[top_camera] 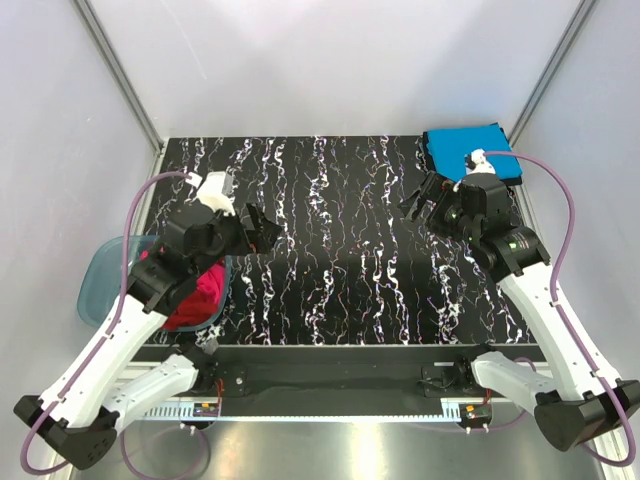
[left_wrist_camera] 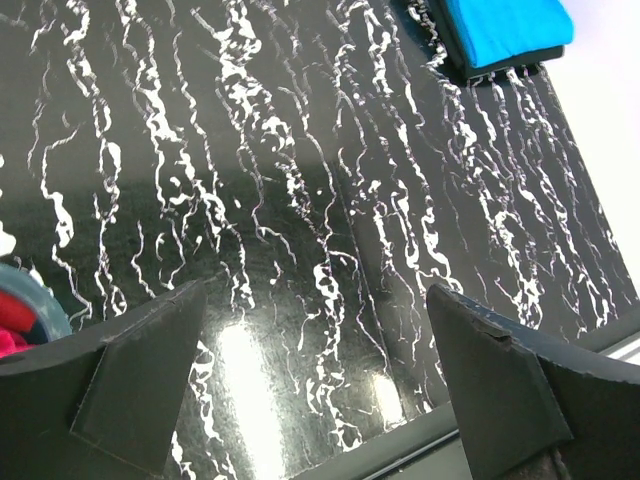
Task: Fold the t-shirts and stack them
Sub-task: Grab the tshirt from the pile
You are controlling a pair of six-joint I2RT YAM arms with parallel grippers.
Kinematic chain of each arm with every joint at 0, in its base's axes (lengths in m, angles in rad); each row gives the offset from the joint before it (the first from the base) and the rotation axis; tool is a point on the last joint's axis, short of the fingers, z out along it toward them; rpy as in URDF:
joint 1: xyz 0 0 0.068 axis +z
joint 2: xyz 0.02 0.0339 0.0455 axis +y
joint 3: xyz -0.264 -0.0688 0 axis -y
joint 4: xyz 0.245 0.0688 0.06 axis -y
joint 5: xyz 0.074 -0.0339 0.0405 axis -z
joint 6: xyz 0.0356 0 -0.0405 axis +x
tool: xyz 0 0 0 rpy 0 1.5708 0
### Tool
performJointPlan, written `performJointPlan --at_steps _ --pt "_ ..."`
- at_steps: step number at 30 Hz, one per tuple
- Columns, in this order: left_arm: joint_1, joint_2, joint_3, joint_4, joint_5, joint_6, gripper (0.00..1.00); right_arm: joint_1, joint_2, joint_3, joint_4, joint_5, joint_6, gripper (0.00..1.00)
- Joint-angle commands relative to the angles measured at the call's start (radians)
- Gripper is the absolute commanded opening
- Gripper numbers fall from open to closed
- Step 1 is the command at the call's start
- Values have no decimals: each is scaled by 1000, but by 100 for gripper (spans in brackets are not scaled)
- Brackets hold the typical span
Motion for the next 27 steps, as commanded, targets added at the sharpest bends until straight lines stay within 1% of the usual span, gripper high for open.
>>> performJointPlan --at_steps 1,3,4,5,7,8,9,11,12,13,15,16,18,20,21,23,24,26,27 --pt "4 -23 -15 25 -86 -50 99 6 -33 19 2 47 15 100" --pt "4 -26 -20 11 -165 -84 99 7 -39 8 1 42 24 100" --pt "7 -26 -20 -10 -268 -119 99 6 -42 2 2 39 25 100" --pt "13 -25 -18 -18 -317 -128 99 6 -50 0 2 31 27 100" --pt "66 -14 -9 -52 -418 -129 98 6 -61 -10 2 22 31 100" --pt "99 6 6 -58 -433 -124 98 7 -65 -15 2 21 31 100" --pt "179 16 14 -67 -445 -119 98 6 -68 -20 2 19 28 100" --pt "264 42 32 -119 -506 -153 95 7 -81 -27 4 16 27 100" --pt "342 71 37 -145 -529 -180 95 6 -81 -32 5 10 30 100" --pt "379 88 46 -211 -558 -243 95 6 -87 -33 7 -4 28 100" --pt "465 118 45 -266 -572 -303 94 6 -94 -40 14 -16 30 100" --pt "488 125 37 -294 -580 -338 94 6 -99 -44 17 -16 31 100" --pt "539 130 3 -296 -592 -358 94 6 -107 -59 31 -40 44 100" --pt "554 142 -29 -294 -624 -409 93 7 -107 -67 34 -56 53 100" --pt "585 148 -36 -285 -623 -447 93 6 -105 -67 39 -64 56 100" --pt "587 174 -67 -249 -603 -455 93 6 -101 -64 39 -90 57 100" --pt "587 188 -82 -201 -576 -449 92 6 -96 -63 40 -107 56 100" --pt "590 259 -109 -192 -559 -460 91 6 -96 -58 43 -119 57 100" --pt "593 289 -115 -189 -527 -455 89 7 -96 -57 43 -128 56 100"
